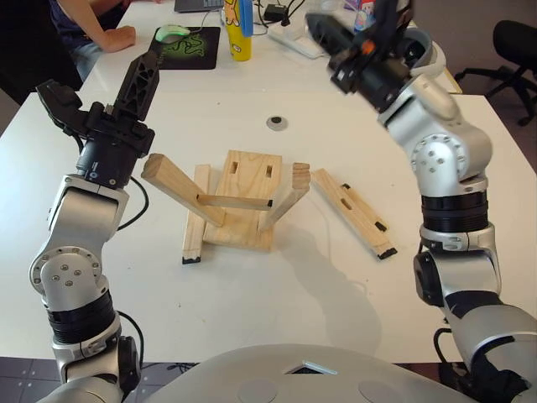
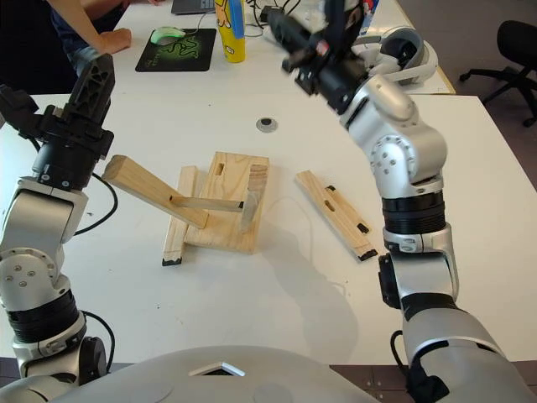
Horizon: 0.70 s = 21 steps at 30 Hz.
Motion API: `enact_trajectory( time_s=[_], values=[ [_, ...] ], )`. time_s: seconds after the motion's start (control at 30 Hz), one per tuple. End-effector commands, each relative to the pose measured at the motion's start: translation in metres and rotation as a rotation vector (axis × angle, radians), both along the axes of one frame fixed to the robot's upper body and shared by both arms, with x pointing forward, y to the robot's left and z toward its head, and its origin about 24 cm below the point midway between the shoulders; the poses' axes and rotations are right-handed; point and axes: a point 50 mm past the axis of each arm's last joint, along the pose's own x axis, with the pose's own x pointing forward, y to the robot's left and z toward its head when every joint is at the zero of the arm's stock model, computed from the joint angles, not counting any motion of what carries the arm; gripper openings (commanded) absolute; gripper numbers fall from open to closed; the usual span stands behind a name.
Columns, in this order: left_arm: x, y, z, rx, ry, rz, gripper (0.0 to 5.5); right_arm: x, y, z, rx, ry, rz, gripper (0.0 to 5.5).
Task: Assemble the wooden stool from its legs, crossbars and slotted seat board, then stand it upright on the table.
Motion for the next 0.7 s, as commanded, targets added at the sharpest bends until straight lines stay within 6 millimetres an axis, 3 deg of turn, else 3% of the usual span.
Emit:
enact_trajectory(
  time_s=[0.03, 0.17, 0.27, 0.5, 0.7],
  values=[
    [0.005, 0.019, -0.001, 0.033, 0.013, 0.093, 3.46, -0.009, 0.011, -0.074, -0.414, 0.043, 0.183, 0.01],
    [0.009, 0.03, -0.003, 0.054, 0.025, 0.128, 3.46, -0.021, 0.021, -0.101, -0.567, 0.092, 0.4, 0.01],
    [0.01, 0.036, -0.007, 0.071, 0.038, 0.145, 3.46, -0.03, 0.023, -0.107, -0.612, 0.075, 0.494, 0.01],
    [0.007, 0.043, -0.012, 0.078, 0.05, 0.165, 3.46, -0.074, 0.024, -0.091, -0.455, 0.095, 0.819, 0.01],
    [0.008, 0.041, -0.014, 0.093, 0.058, 0.161, 3.46, -0.093, 0.037, -0.068, -0.187, 0.247, 0.882, 0.01]
  ],
)
